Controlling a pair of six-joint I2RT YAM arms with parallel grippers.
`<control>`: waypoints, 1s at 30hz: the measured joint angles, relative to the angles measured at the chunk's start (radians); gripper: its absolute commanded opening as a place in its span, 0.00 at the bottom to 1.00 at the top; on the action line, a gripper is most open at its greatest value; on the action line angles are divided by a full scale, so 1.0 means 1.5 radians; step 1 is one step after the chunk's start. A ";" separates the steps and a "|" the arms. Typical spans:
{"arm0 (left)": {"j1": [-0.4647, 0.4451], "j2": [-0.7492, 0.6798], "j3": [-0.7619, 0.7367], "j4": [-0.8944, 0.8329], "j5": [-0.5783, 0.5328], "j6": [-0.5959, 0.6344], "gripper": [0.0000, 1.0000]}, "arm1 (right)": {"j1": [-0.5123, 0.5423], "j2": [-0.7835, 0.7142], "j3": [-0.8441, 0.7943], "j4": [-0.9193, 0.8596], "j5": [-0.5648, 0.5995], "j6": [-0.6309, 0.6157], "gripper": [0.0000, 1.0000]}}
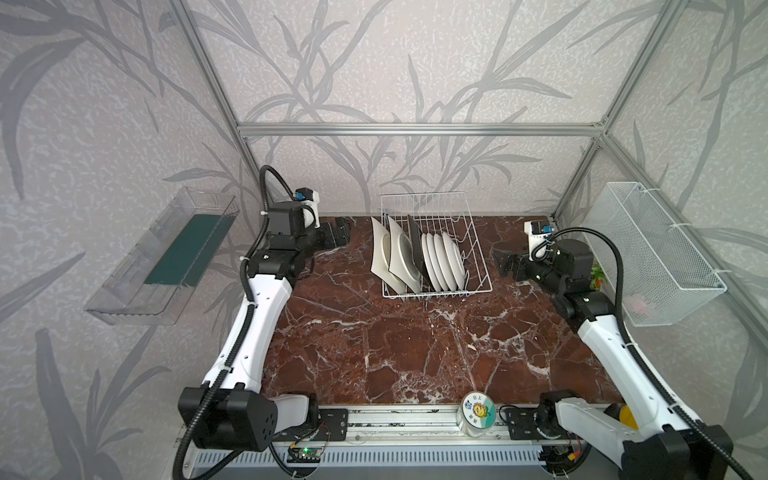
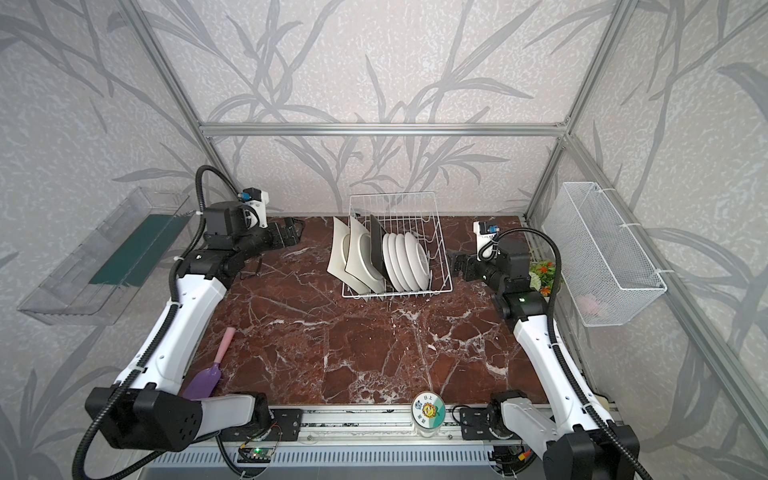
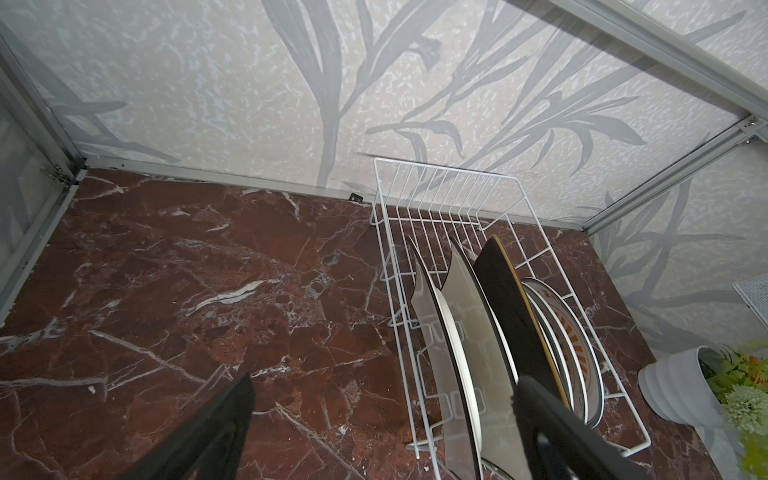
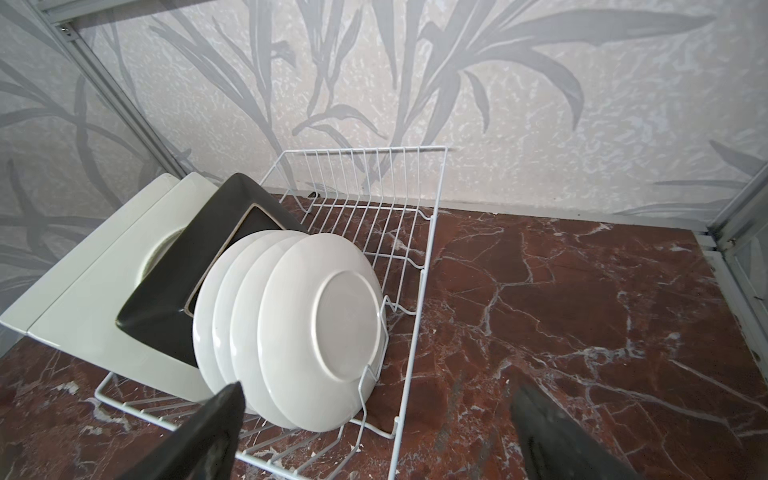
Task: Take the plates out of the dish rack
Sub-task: 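Move the left gripper to the square white plate at the rack's end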
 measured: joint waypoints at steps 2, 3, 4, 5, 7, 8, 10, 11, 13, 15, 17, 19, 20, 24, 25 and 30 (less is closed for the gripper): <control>-0.016 0.019 0.019 -0.027 -0.001 -0.001 0.98 | 0.001 0.003 0.004 -0.006 -0.014 -0.002 0.99; -0.024 0.028 0.027 -0.040 -0.001 -0.001 0.98 | 0.002 0.006 0.004 -0.009 -0.021 -0.004 0.99; -0.031 0.036 0.033 -0.050 0.000 -0.001 0.97 | 0.003 0.009 0.004 -0.011 -0.026 -0.005 0.99; -0.039 0.046 0.039 -0.062 0.001 -0.001 0.96 | 0.003 0.012 0.004 -0.016 -0.031 -0.006 0.99; -0.054 0.064 0.050 -0.081 0.002 -0.001 0.94 | 0.005 0.017 0.004 -0.024 -0.036 -0.008 0.99; -0.060 0.074 0.053 -0.090 0.002 -0.001 0.92 | 0.006 0.020 0.004 -0.027 -0.038 -0.008 0.99; -0.069 0.090 0.055 -0.101 0.003 -0.002 0.89 | 0.007 0.024 0.004 -0.032 -0.041 -0.009 0.99; -0.072 0.098 0.055 -0.107 0.004 -0.006 0.86 | 0.009 0.026 0.004 -0.035 -0.041 -0.010 0.99; -0.079 0.114 0.056 -0.117 0.010 -0.010 0.82 | 0.012 0.028 0.004 -0.039 -0.041 -0.010 0.99; -0.083 0.129 0.057 -0.125 0.018 -0.013 0.81 | 0.016 0.031 0.004 -0.040 -0.041 -0.010 0.99; -0.088 0.142 0.060 -0.132 0.022 -0.018 0.78 | 0.021 0.031 0.004 -0.041 -0.035 -0.010 0.99; -0.091 0.156 0.068 -0.139 0.026 -0.023 0.75 | 0.024 0.031 0.004 -0.041 -0.027 -0.010 0.99; -0.093 0.164 0.074 -0.142 0.029 -0.025 0.73 | 0.025 0.031 0.004 -0.041 -0.024 -0.010 0.99; -0.102 0.188 0.094 -0.149 0.043 -0.031 0.72 | 0.030 0.036 0.004 -0.041 -0.014 -0.010 0.99; -0.104 0.193 0.099 -0.151 0.046 -0.032 0.72 | 0.032 0.038 0.004 -0.041 -0.011 -0.010 0.99; -0.122 0.230 0.138 -0.168 0.052 -0.040 0.68 | 0.054 0.051 0.004 -0.051 0.021 -0.019 0.99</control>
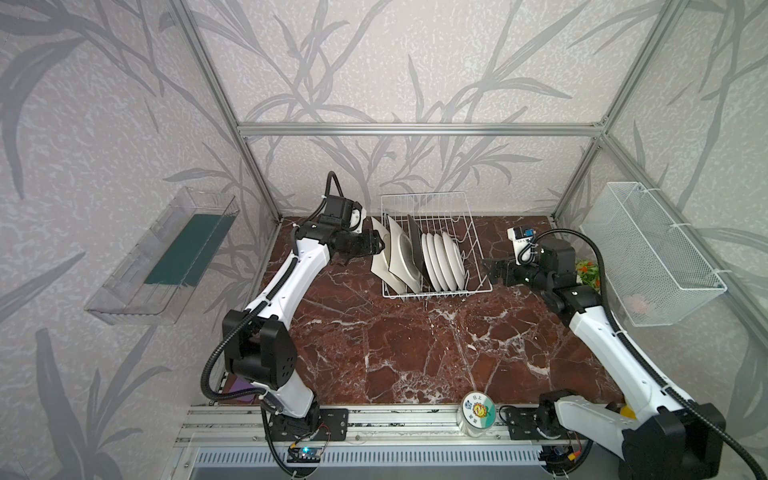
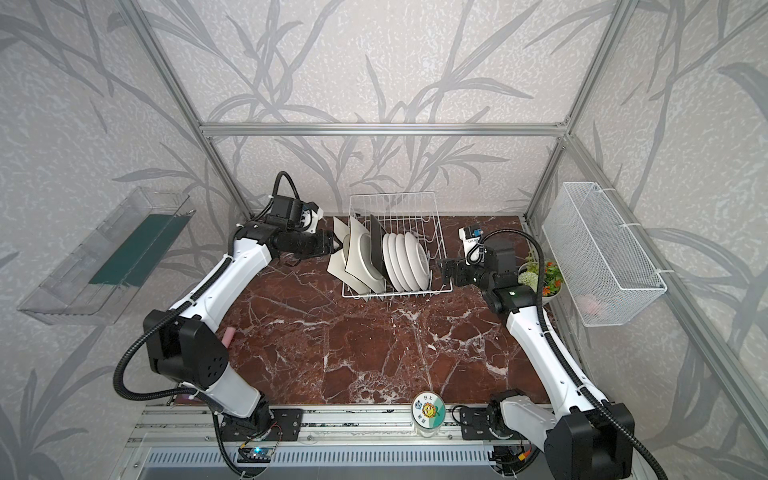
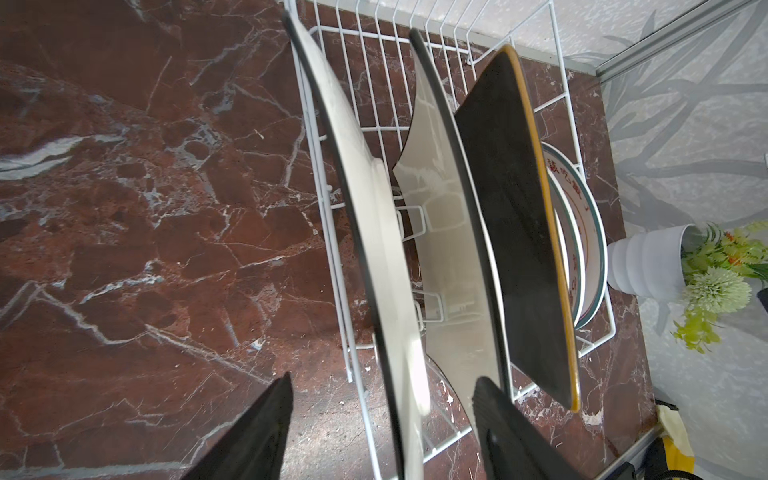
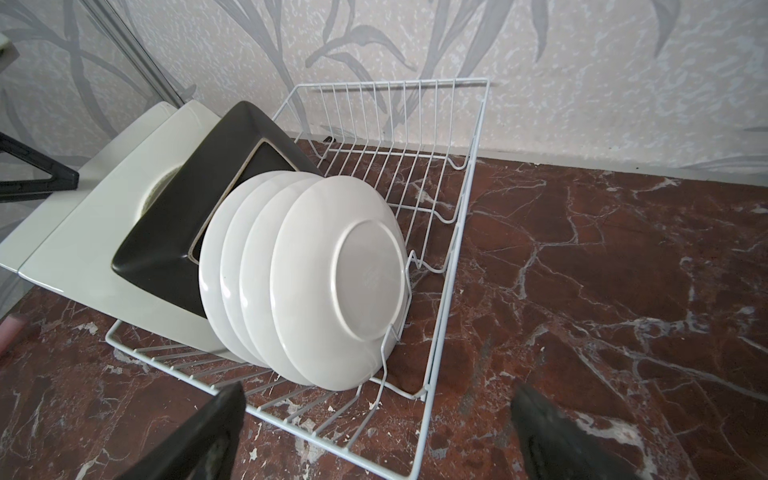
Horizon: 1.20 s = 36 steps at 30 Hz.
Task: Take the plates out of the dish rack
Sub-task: 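Move the left gripper to the square white plate at the rack's end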
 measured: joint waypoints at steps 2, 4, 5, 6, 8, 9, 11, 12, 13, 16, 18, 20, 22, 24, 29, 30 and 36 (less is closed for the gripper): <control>-0.004 0.015 0.012 -0.005 -0.001 -0.002 0.65 | 0.011 0.004 0.000 -0.006 0.010 -0.007 0.99; -0.008 0.031 0.024 -0.012 -0.003 -0.005 0.61 | 0.022 0.006 0.000 -0.010 0.021 -0.015 0.99; -0.011 0.038 0.028 -0.015 -0.004 -0.006 0.59 | 0.026 0.006 0.000 -0.011 0.025 -0.020 0.99; -0.013 0.045 0.030 -0.018 -0.006 -0.007 0.57 | 0.030 0.007 0.000 -0.013 0.031 -0.023 0.99; -0.016 0.055 0.031 -0.026 -0.015 -0.008 0.54 | 0.037 0.007 0.000 -0.017 0.040 -0.030 0.99; -0.017 0.061 0.031 -0.030 -0.018 -0.011 0.53 | 0.039 0.007 0.000 -0.018 0.045 -0.034 0.99; -0.018 0.069 0.031 -0.034 -0.021 -0.012 0.50 | 0.043 0.010 0.000 -0.020 0.051 -0.039 0.99; -0.019 0.072 0.032 -0.035 -0.021 -0.013 0.49 | 0.045 0.011 0.000 -0.021 0.055 -0.042 0.99; -0.020 0.074 0.034 -0.035 -0.021 -0.015 0.48 | 0.046 0.012 0.000 -0.021 0.057 -0.044 0.99; -0.020 0.075 0.037 -0.036 -0.021 -0.018 0.44 | 0.047 0.016 0.000 -0.022 0.063 -0.049 0.99; -0.021 0.079 0.042 -0.036 -0.021 -0.020 0.40 | 0.048 0.018 0.000 -0.022 0.066 -0.051 0.99; -0.021 0.085 0.046 -0.035 -0.019 -0.022 0.37 | 0.049 0.020 0.000 -0.022 0.068 -0.052 0.99; -0.021 0.094 0.053 -0.036 -0.016 -0.024 0.34 | 0.049 0.020 0.000 -0.022 0.070 -0.052 0.99; -0.022 0.102 0.058 -0.036 -0.012 -0.027 0.31 | 0.049 0.020 0.000 -0.022 0.072 -0.054 0.99; -0.024 0.107 0.064 -0.037 -0.009 -0.032 0.29 | 0.049 0.020 0.000 -0.023 0.073 -0.054 0.99; -0.024 0.107 0.064 -0.037 -0.009 -0.034 0.26 | 0.049 0.020 0.000 -0.023 0.073 -0.054 0.99; -0.025 0.107 0.065 -0.028 0.021 -0.075 0.13 | 0.053 0.020 0.000 -0.023 0.074 -0.056 0.99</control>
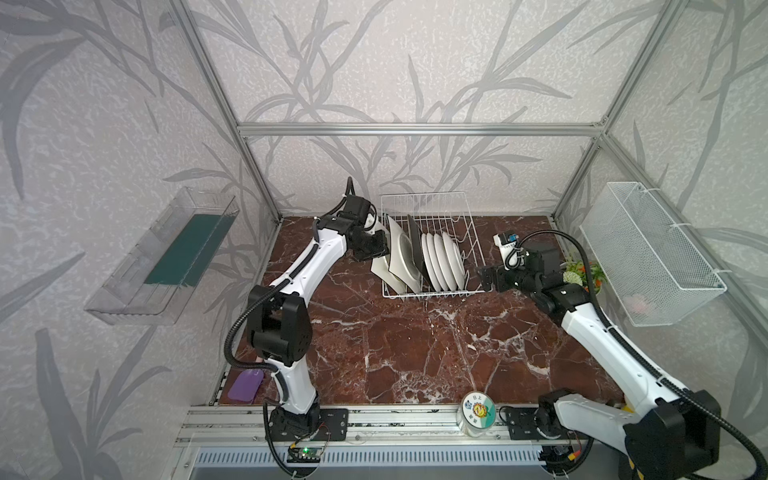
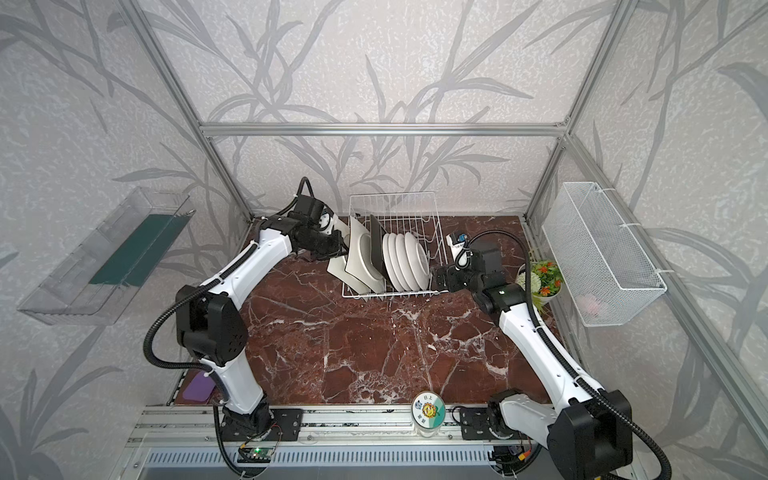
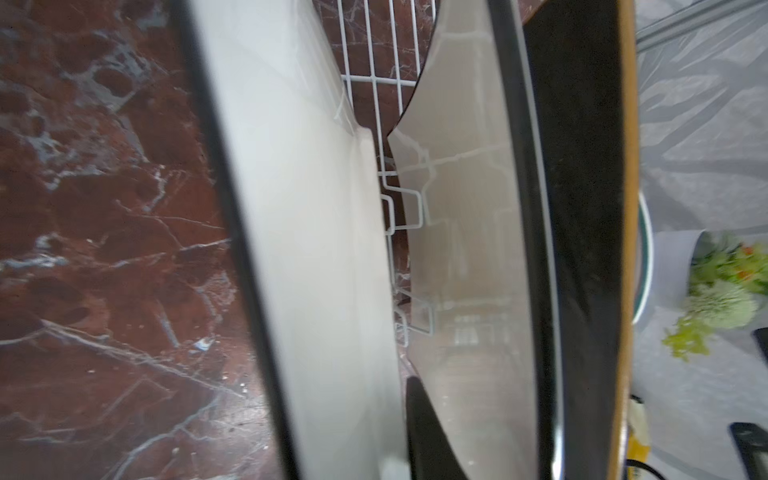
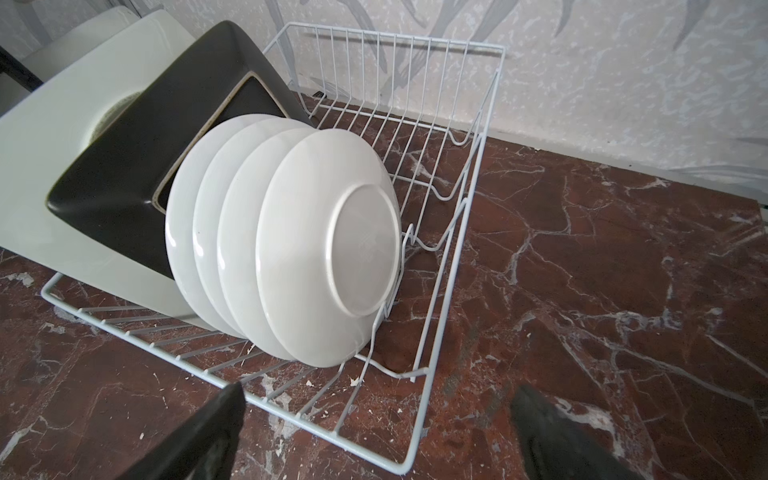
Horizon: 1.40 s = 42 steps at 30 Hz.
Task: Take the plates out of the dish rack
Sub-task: 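Move the left gripper to the square white plate at the rack's end, then grasp the square white plate edge with the left gripper and lift upward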
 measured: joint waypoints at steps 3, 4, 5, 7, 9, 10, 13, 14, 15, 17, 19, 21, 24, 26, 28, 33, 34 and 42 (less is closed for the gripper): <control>-0.001 0.000 0.003 0.002 0.006 -0.014 0.12 | 0.001 0.000 0.000 0.000 0.001 -0.001 0.99; 0.000 0.001 0.003 0.002 0.008 -0.016 0.11 | 0.001 0.000 0.000 0.000 0.001 -0.001 0.99; -0.001 0.002 0.003 0.002 0.010 -0.019 0.09 | 0.002 0.000 0.000 0.000 0.001 -0.001 0.99; 0.000 0.003 0.003 0.001 0.014 -0.022 0.06 | 0.003 0.000 0.000 0.000 0.001 -0.001 0.99; 0.000 0.004 0.003 0.001 0.016 -0.025 0.02 | 0.003 0.000 0.000 0.000 0.004 -0.003 0.99; -0.001 0.004 0.003 0.000 0.017 -0.027 0.00 | 0.003 0.000 0.000 0.000 0.005 -0.004 0.99; 0.000 0.004 0.003 0.000 0.017 -0.030 0.00 | 0.004 0.000 0.000 0.001 0.006 -0.006 0.99; 0.000 0.004 0.003 0.000 0.017 -0.030 0.00 | 0.004 0.000 0.000 0.001 0.006 -0.006 0.99; 0.000 0.004 0.003 0.001 0.019 -0.030 0.00 | 0.004 0.000 0.000 0.001 0.006 -0.006 0.99; 0.000 0.004 0.003 0.001 0.022 -0.031 0.00 | 0.004 0.000 0.000 0.002 0.006 -0.008 0.99; -0.001 0.004 0.005 -0.001 0.025 -0.031 0.00 | 0.004 0.000 0.000 0.003 0.007 -0.008 0.99; -0.001 0.006 0.010 -0.004 0.023 -0.031 0.00 | 0.004 0.000 0.000 0.004 0.008 -0.009 0.99; -0.001 0.010 0.022 -0.016 0.016 -0.030 0.00 | 0.004 0.000 0.000 0.003 0.011 -0.010 0.99; -0.002 0.011 0.027 -0.021 0.013 -0.030 0.00 | 0.004 0.000 0.000 0.003 0.011 -0.011 0.99; -0.002 0.011 0.031 -0.024 0.013 -0.030 0.00 | 0.004 0.000 0.000 0.003 0.011 -0.013 0.99; -0.002 0.011 0.032 -0.026 0.014 -0.031 0.00 | 0.004 0.000 0.000 0.003 0.016 -0.017 0.99; -0.002 0.010 0.032 -0.026 0.014 -0.031 0.00 | 0.004 0.000 0.000 0.003 0.016 -0.018 0.99; 0.004 0.005 0.032 -0.027 0.025 -0.034 0.00 | 0.004 -0.002 0.002 0.003 0.021 -0.018 0.99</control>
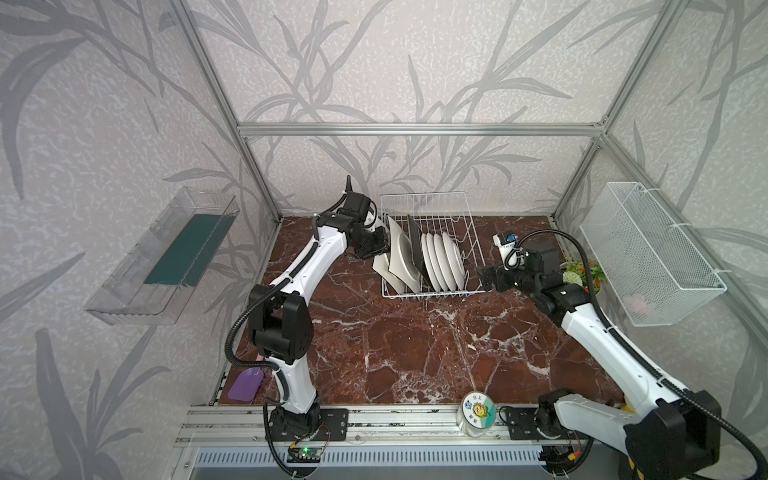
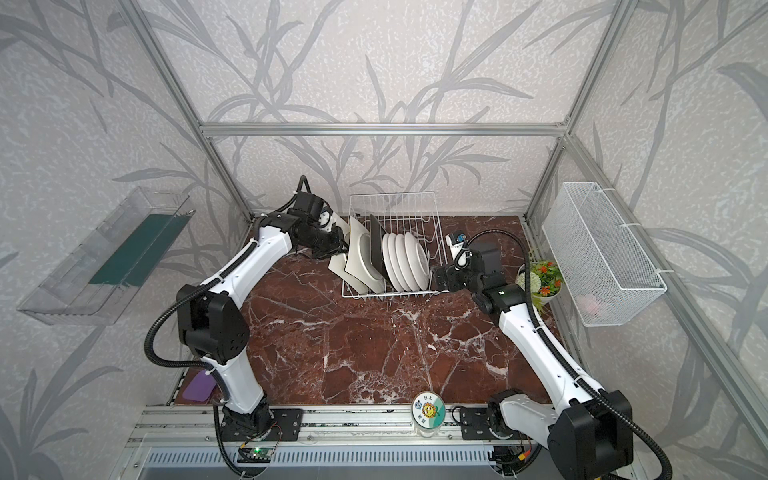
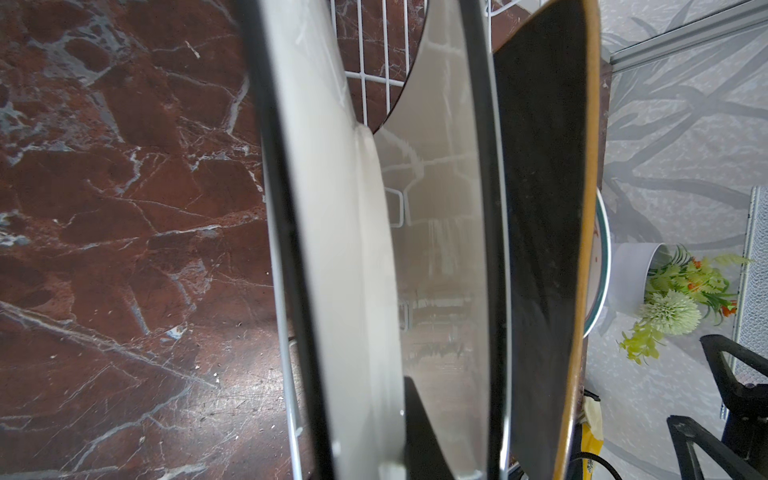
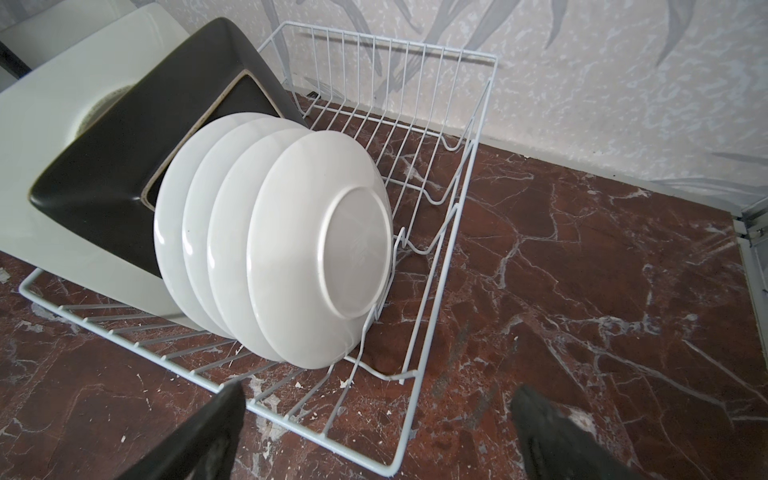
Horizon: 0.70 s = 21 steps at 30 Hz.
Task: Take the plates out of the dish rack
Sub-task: 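Grasp the square white plate edge with the left gripper and lift upward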
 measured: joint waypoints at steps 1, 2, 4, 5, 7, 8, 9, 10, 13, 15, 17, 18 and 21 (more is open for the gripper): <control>0.002 -0.003 0.000 -0.001 0.003 -0.002 0.00 | 0.000 0.000 0.002 -0.001 0.002 0.000 0.99; 0.004 -0.005 0.000 -0.002 0.006 -0.003 0.00 | 0.000 0.000 0.004 -0.001 0.002 0.000 0.99; 0.007 -0.010 0.000 -0.004 0.008 -0.006 0.00 | 0.001 0.000 0.009 0.000 0.002 0.000 0.99; 0.008 -0.013 0.000 -0.005 0.008 -0.008 0.00 | 0.002 -0.001 0.010 0.000 0.002 0.000 0.99; 0.010 -0.020 0.000 -0.006 0.009 -0.010 0.00 | 0.003 -0.001 0.011 0.000 0.003 0.000 0.99; 0.011 -0.022 0.000 -0.006 0.008 -0.012 0.00 | 0.003 -0.001 0.010 0.000 0.004 0.000 0.99; 0.011 -0.026 0.000 -0.007 0.008 -0.013 0.00 | 0.003 -0.001 0.011 0.000 0.005 0.000 0.99; 0.012 -0.030 0.000 -0.008 0.008 -0.013 0.00 | 0.003 -0.001 0.011 0.000 0.006 0.000 0.99; 0.015 -0.041 0.000 -0.012 0.009 -0.014 0.00 | 0.003 -0.001 0.011 0.000 0.007 0.000 0.99; 0.018 -0.047 0.000 -0.015 0.011 -0.014 0.00 | 0.003 -0.001 0.011 0.000 0.007 0.000 0.99; 0.023 -0.049 0.009 -0.024 0.014 -0.014 0.00 | 0.003 -0.001 0.011 0.000 0.007 0.000 0.99; 0.025 -0.049 0.014 -0.026 0.017 -0.015 0.00 | 0.003 -0.001 0.011 0.000 0.007 0.000 0.99; 0.034 -0.054 0.023 -0.025 0.021 -0.014 0.00 | 0.004 -0.001 0.011 0.000 0.007 0.001 0.99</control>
